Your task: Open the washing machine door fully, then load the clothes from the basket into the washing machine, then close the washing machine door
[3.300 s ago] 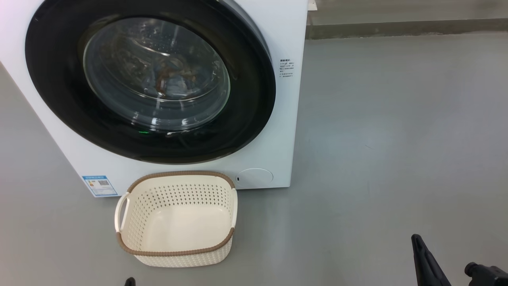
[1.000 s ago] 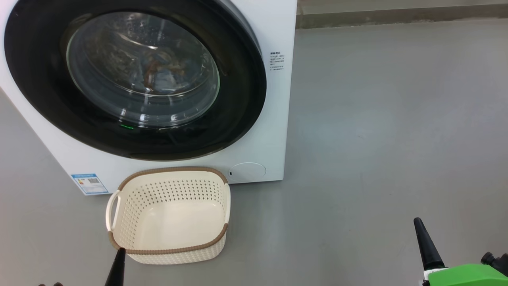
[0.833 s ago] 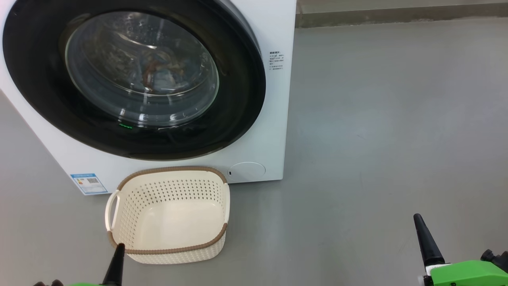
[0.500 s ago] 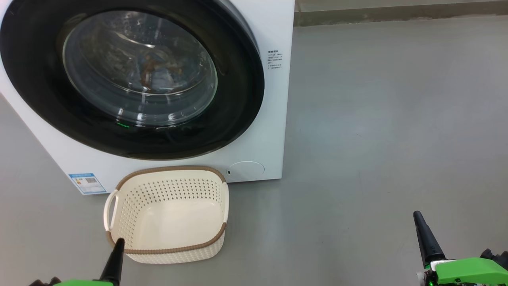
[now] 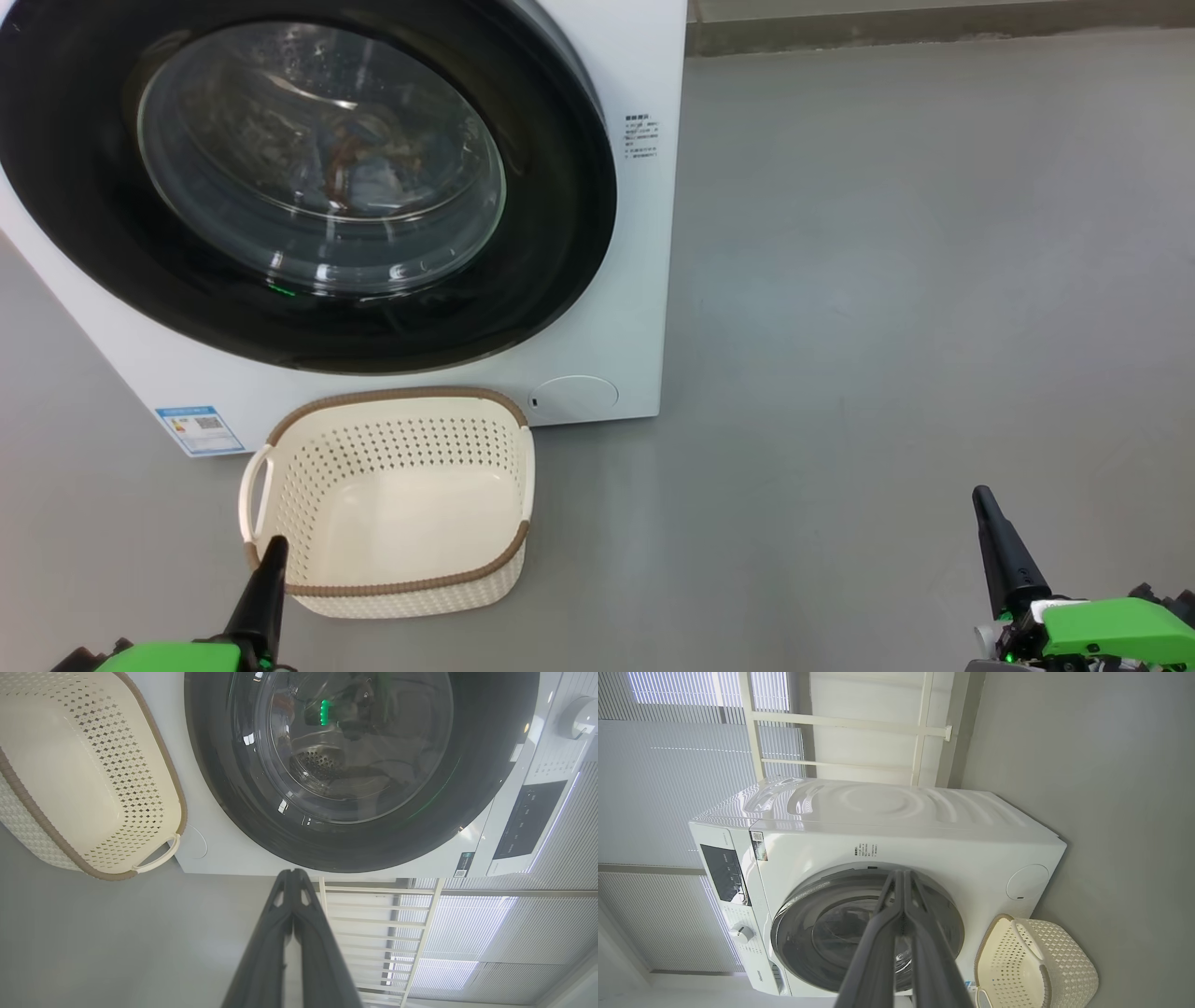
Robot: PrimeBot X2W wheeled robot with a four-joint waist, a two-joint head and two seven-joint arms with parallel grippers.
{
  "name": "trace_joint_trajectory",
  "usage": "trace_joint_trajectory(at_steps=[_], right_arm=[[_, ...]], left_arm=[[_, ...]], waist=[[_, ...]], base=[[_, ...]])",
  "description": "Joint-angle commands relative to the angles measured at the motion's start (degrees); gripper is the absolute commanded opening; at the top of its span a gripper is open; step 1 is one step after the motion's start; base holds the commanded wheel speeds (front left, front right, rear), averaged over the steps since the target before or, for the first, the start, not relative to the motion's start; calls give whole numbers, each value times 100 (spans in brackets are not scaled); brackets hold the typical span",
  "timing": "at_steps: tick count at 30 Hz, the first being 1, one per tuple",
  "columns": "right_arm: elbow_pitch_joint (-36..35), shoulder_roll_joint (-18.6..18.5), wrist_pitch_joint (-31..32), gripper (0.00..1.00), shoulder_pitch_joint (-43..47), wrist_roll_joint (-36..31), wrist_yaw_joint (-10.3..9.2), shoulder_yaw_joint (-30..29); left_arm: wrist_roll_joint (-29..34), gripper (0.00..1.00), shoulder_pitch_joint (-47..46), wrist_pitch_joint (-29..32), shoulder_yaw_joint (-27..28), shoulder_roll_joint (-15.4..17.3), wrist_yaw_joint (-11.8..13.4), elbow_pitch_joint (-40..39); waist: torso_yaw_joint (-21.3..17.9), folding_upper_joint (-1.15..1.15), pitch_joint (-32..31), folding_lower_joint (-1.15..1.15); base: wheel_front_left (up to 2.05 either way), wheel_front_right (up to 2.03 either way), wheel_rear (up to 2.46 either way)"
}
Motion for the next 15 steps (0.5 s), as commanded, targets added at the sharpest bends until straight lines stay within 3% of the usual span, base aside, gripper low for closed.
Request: trace_joint_trajectory(at_steps=[1,15], right_arm=[[-110,-73,86,0,-305,262,10,120],[-87,-75,144,0,-342,486,9,117]], left_arm=[[-208,0,-284,69,212,120,-55,-163],[-412,0,-324,126,241,123,-65,-165]], waist=[[-6,0,6,-1],[-14,0,14,-1]], base=[[0,0,0],[0,0,0]])
